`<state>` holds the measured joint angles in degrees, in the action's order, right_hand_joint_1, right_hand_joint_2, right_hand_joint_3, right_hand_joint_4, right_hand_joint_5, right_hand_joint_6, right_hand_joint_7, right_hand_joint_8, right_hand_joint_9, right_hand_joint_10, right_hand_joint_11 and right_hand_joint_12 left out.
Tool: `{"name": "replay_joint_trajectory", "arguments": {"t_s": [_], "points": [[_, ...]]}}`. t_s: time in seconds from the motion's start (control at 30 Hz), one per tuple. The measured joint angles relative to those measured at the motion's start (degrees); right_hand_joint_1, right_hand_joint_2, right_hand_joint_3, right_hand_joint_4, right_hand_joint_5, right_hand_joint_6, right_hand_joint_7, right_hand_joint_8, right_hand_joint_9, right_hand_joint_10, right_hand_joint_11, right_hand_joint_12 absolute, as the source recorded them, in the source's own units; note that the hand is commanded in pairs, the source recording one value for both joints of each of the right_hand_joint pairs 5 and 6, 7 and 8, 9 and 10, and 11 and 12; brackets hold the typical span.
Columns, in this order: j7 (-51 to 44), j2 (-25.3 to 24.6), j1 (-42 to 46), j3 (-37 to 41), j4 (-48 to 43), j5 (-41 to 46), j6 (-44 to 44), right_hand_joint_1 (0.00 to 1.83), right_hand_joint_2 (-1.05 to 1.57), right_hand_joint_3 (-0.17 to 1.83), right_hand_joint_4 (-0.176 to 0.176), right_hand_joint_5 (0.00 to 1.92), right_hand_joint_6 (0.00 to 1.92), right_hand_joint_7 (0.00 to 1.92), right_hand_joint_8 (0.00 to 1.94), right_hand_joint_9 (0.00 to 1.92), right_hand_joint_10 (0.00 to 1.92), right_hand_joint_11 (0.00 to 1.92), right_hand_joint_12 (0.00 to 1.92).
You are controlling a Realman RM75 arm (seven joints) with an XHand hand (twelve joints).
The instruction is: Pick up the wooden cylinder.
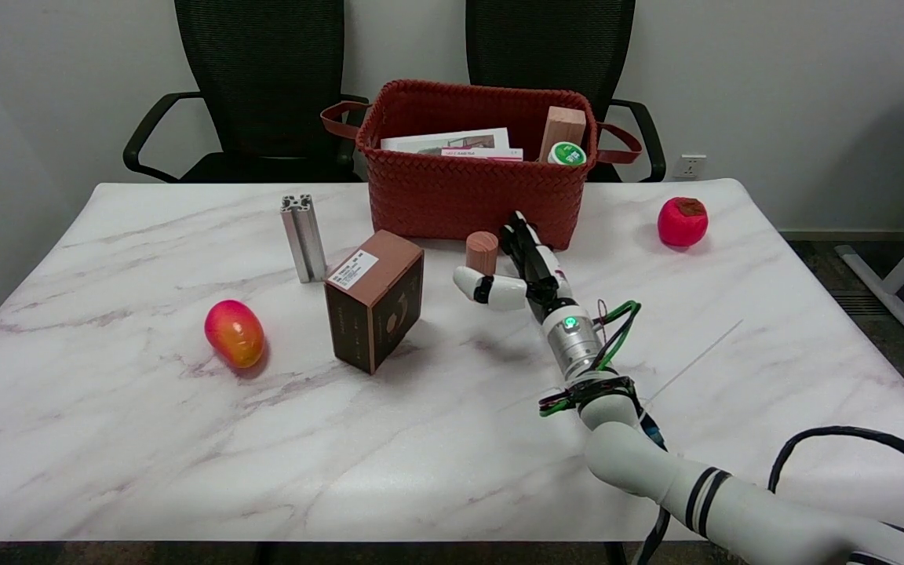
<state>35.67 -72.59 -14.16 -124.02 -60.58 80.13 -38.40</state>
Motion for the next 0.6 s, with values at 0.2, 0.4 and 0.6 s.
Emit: {"name": "replay_joint_trajectory", "arguments": {"t_s": [0.2,0.4,0.6], "points": [[0.5,-0.3,-0.7,-0.3,0.9,0.0,0.0,1.14,0.19,0.98,0.0,0.0,0.0,0.16,0.16,0.15,0.15,0.0,0.0],[1.1,-0.9,-1.3,-0.5,1.9,-0.1,0.0,1.14,0.17,0.98,0.0,0.0,0.0,0.17,0.17,0.15,0.15,0.0,0.0],[2.6,-1.5,-2.0,-1.0,3.3,-0.6,0.1,1.14,0.17,0.96,0.0,0.0,0.0,0.17,0.17,0.16,0.16,0.0,0.0]]}}
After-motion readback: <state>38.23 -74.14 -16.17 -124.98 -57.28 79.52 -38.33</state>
